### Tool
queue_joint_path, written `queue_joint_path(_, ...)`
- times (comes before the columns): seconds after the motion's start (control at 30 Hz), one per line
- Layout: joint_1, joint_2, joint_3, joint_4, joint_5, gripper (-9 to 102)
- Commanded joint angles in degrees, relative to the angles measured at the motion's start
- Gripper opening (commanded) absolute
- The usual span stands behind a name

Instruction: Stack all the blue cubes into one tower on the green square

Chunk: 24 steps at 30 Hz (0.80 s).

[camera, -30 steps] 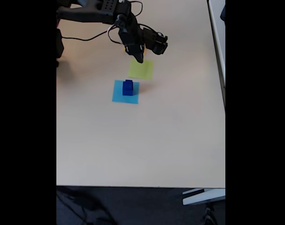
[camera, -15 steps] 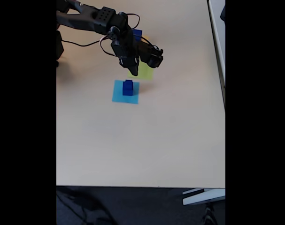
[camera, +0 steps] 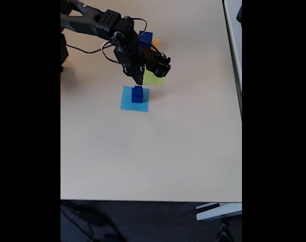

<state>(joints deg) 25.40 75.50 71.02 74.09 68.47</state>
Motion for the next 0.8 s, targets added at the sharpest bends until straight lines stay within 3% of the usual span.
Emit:
queue_joint_path(0.0, 0.53, 5.10, 0.26, -0.53, -0.44, 0)
queue_joint_path(0.77, 1.32, 5.10, 3.78, -5.54, -1.23, 0)
